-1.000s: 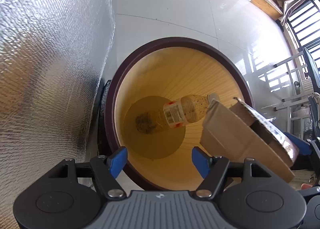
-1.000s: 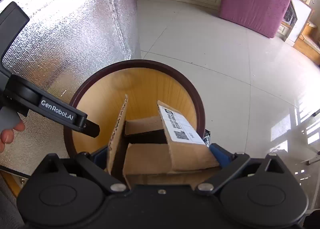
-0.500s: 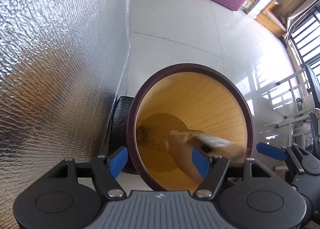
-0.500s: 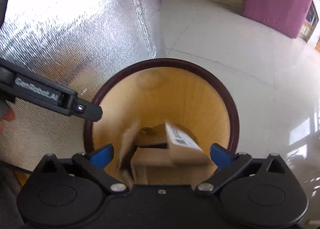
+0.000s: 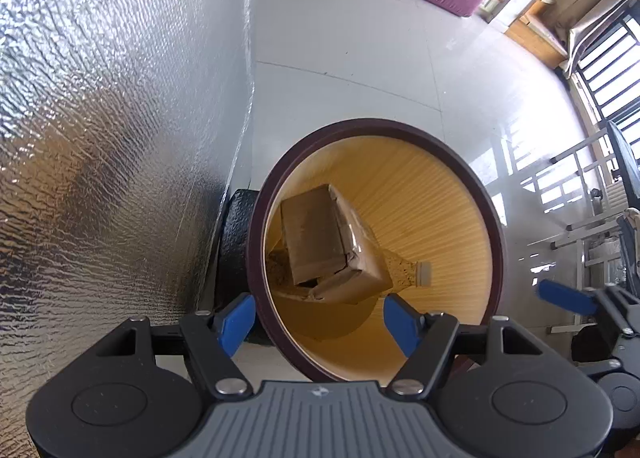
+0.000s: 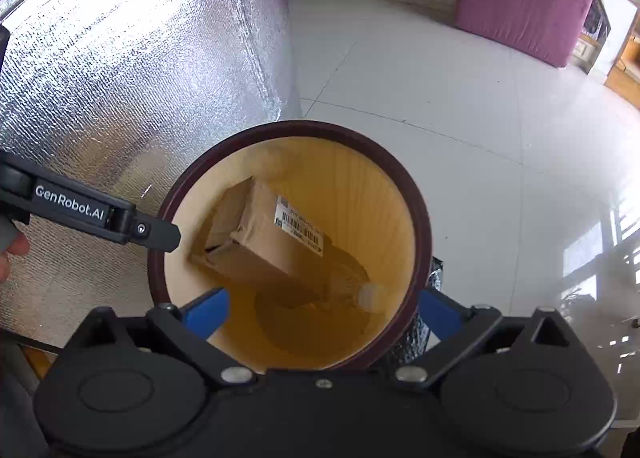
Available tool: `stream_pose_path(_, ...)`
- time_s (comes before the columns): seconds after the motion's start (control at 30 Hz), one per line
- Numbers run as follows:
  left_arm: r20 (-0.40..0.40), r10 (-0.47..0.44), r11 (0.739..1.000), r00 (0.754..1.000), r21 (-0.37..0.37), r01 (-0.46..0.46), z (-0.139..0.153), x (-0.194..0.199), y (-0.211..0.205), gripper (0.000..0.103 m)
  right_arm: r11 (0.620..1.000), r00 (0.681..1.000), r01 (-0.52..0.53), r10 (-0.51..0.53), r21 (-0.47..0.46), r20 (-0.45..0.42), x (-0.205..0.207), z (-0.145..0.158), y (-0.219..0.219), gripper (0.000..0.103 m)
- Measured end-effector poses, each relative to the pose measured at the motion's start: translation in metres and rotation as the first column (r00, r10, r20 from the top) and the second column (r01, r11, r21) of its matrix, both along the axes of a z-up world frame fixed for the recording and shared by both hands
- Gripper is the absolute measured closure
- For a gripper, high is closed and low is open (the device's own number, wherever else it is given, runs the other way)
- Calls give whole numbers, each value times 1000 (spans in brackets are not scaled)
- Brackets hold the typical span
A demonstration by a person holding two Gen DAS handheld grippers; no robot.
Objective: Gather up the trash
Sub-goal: 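Open the right tool to drop the cardboard box into the wastebasket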
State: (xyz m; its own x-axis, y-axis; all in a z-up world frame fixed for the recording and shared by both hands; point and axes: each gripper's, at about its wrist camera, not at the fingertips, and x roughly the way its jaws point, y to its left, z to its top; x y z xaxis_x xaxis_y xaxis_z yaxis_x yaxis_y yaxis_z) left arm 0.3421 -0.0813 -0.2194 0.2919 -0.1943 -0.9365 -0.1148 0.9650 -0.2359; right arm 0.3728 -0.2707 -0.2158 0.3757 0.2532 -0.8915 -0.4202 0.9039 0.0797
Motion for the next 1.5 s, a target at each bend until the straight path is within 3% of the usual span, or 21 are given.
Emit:
stream_pose_path(0.3,63,85,996,994,12,-86,9,-12,23,39,994,990,-108,109,5,-90,23,-43,44,34)
stream_pose_path(0.4,72,115,993,991,5,-115,11,-12,28,39,989,984,-146,146,6,-107,31,-60,68,33)
stream_pose_path(0.47,81,132,991,988,5,-133,13,-12,30,39,985,985,-165,163,-48,-48,33,-68,81,31)
stream_pose_path(0.5,87,140,990,986,6,-141,14,-13,32,39,986,991,-132,133,-101,-2,36,-68,83,29)
stream_pose_path(0.53,92,148,989,985,7,-149,15,-13,33,39,990,996,-84,87,-110,22,41,-67,79,22)
stream_pose_path(0.57,95,153,988,984,5,-154,15,-13,33,39,996,999,-18,21,-92,34,47,-63,71,22)
stream_pose_path(0.6,97,154,988,983,1,-155,15,-14,33,39,995,997,56,-52,-80,54,52,-59,61,23)
stream_pose_path(0.67,97,149,989,984,-6,-150,13,-14,31,39,979,985,145,-130,-142,111,59,-52,49,32)
stream_pose_path(0.77,92,148,989,985,-13,-147,10,-17,29,39,977,981,167,-151,-132,120,65,-46,31,32)
stream_pose_path(0.83,91,153,988,984,-15,-152,9,-17,29,39,990,990,117,-110,-80,94,64,-43,27,29)
stream_pose_path(0.9,96,159,987,983,-16,-159,10,-19,30,39,1000,999,-17,18,-25,51,58,-45,35,21)
stream_pose_path(0.97,104,157,988,982,-17,-156,11,-22,32,39,985,985,-172,172,-13,9,51,-47,46,17)
stream_pose_path(1.17,121,155,988,981,-5,-155,11,-31,35,39,870,882,-459,471,-177,29,41,-65,82,9)
stream_pose_path(1.33,129,145,989,981,6,-147,10,-35,33,39,780,801,-583,599,-229,1,51,-82,104,9)
stream_pose_path(1.4,130,143,990,981,2,-144,10,-34,33,39,765,787,-605,617,-220,-17,54,-90,109,14)
stream_pose_path(1.43,130,142,990,981,0,-143,10,-34,32,39,763,782,-616,623,-195,-32,55,-94,111,29)
stream_pose_path(1.5,132,140,990,981,-5,-141,9,-35,33,39,753,773,-625,633,-207,-32,53,-98,115,40)
